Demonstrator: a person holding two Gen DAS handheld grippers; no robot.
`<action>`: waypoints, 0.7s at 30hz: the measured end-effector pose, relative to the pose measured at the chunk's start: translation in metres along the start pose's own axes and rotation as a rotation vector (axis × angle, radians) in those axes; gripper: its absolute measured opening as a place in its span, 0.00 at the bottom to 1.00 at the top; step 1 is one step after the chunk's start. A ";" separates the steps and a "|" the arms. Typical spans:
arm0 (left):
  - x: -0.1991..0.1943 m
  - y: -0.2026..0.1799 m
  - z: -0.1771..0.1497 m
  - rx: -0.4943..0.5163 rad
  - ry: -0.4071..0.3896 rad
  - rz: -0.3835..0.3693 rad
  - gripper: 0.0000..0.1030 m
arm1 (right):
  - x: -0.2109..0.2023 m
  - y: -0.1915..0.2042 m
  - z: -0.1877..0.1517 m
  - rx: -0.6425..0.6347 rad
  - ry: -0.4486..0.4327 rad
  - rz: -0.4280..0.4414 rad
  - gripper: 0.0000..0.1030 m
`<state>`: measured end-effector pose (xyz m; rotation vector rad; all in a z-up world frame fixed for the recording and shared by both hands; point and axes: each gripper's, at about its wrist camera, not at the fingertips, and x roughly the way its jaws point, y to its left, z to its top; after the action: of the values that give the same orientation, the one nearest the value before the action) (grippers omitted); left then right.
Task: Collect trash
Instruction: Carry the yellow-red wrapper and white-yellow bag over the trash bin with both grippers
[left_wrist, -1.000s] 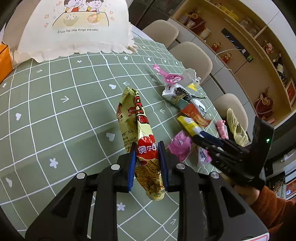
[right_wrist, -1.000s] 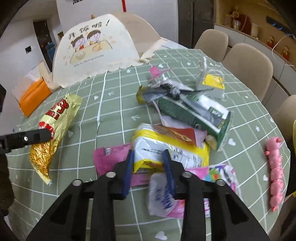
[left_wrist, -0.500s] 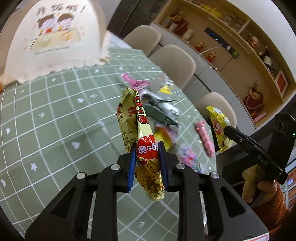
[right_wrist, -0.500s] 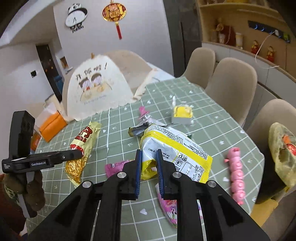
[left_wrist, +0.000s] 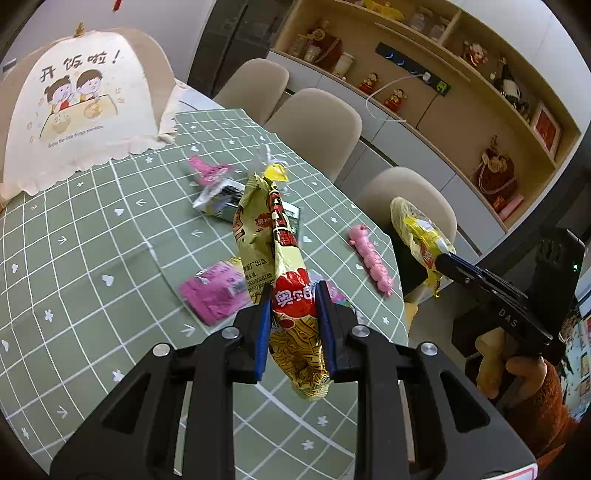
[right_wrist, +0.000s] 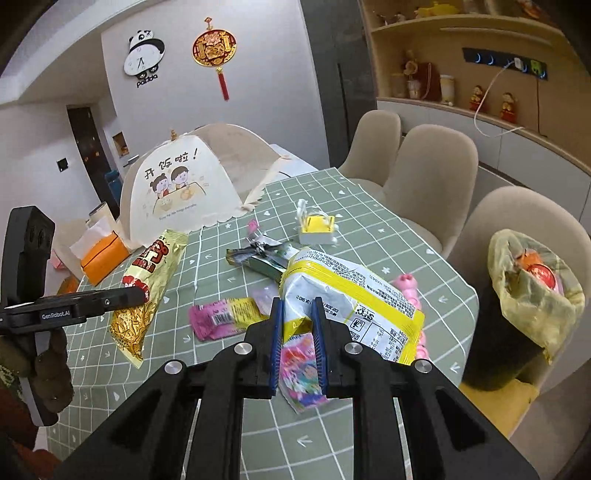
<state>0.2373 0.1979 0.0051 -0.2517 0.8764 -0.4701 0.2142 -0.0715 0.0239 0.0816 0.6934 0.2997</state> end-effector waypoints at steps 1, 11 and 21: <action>0.000 -0.007 0.000 0.008 0.000 0.005 0.21 | -0.002 -0.004 0.000 -0.006 -0.002 -0.002 0.16; 0.021 -0.098 0.042 0.136 -0.076 0.036 0.21 | -0.036 -0.060 0.019 -0.008 -0.071 -0.032 0.16; 0.092 -0.201 0.079 0.213 -0.052 -0.035 0.21 | -0.075 -0.164 0.030 0.039 -0.134 -0.155 0.16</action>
<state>0.2913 -0.0209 0.0718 -0.0842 0.7656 -0.5827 0.2191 -0.2494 0.0646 0.0835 0.5694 0.1312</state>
